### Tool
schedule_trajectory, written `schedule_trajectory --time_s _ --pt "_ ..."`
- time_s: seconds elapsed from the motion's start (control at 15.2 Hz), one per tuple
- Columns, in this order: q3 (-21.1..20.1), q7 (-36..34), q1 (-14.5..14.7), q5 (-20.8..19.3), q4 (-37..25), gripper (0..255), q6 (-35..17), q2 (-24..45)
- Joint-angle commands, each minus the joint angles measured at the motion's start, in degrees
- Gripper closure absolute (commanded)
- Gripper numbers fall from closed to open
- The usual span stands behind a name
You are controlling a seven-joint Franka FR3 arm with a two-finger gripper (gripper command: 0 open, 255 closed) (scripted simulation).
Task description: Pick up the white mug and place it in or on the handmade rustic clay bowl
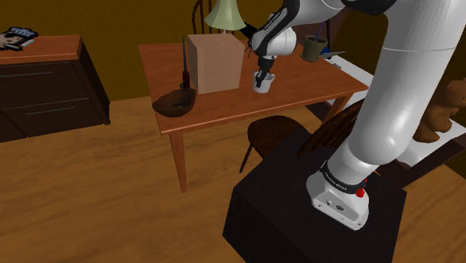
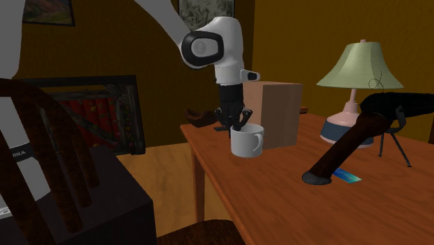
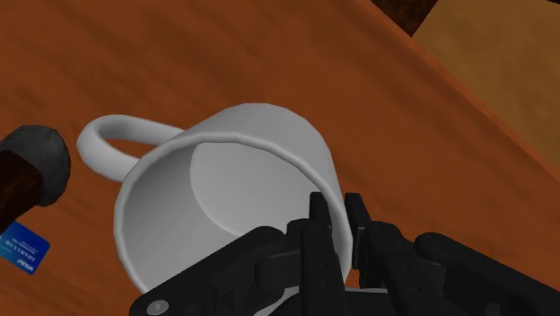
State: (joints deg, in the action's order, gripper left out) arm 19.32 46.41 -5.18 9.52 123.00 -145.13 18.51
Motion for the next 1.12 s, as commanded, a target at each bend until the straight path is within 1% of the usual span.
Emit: schedule_trajectory --time_s 0.0,1.06 --pt "0.40 -0.55 0.34 -0.77 -0.08 255 1.29 -1.27" --pt "2.19 -3.85 1.74 -5.68 -3.21 255 12.04 -9.47"
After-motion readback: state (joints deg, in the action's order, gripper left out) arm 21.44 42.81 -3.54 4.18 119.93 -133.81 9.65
